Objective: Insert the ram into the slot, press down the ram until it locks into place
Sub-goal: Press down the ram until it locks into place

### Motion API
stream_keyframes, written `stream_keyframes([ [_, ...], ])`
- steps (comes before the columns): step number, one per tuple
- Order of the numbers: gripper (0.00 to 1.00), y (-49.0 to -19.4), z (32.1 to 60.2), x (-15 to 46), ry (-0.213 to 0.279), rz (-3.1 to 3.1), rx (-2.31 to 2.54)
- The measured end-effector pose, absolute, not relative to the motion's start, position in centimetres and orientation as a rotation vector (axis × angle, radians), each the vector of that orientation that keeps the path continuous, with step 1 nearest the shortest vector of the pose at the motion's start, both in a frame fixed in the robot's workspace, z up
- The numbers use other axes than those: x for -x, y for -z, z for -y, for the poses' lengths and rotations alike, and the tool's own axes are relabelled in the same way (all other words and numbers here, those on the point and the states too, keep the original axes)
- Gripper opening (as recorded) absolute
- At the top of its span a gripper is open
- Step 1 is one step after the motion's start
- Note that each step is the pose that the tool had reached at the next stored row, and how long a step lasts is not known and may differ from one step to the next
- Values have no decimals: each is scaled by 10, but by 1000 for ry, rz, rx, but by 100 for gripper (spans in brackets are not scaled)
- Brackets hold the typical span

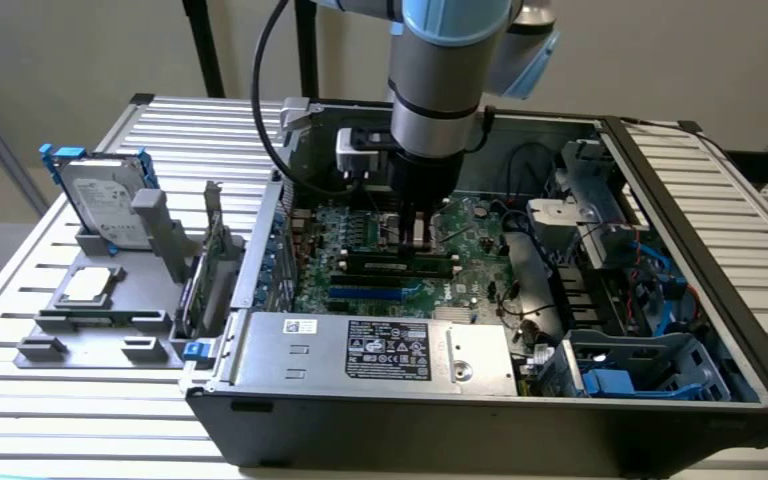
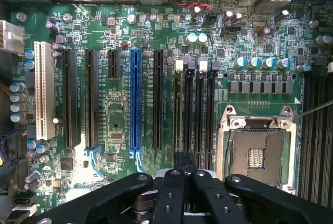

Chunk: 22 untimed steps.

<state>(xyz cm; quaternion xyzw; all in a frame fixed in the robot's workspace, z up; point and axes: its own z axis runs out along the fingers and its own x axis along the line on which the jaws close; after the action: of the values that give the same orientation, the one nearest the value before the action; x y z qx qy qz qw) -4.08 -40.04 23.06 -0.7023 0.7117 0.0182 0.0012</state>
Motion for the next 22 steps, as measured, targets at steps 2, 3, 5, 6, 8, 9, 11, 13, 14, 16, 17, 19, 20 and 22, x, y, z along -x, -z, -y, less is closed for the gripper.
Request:
stream_keyframes([
  [2, 10, -229, 400, 41, -57, -2235, 2205],
  [3, 10, -228, 400, 41, -57, -2235, 2204],
  [5, 10, -227, 400, 41, -56, -2236, 2204],
  [6, 10, -227, 400, 41, -56, -2236, 2204],
  [8, 10, -227, 400, 41, -56, -2236, 2203],
  [9, 10, -228, 400, 41, -57, -2236, 2203],
  [11, 10, -233, 400, 41, -57, -2235, 2202],
  [13, 10, -241, 400, 41, -56, -2236, 2203],
  [14, 10, -245, 400, 41, -56, -2236, 2203],
  [16, 10, -248, 400, 41, -56, -2236, 2204],
  [17, 10, -248, 400, 41, -56, -2236, 2203],
  [19, 10, -248, 400, 41, -57, -2236, 2203],
  [20, 10, -248, 400, 41, -57, -2236, 2203],
  [22, 10, -248, 400, 41, -58, -2235, 2203],
])
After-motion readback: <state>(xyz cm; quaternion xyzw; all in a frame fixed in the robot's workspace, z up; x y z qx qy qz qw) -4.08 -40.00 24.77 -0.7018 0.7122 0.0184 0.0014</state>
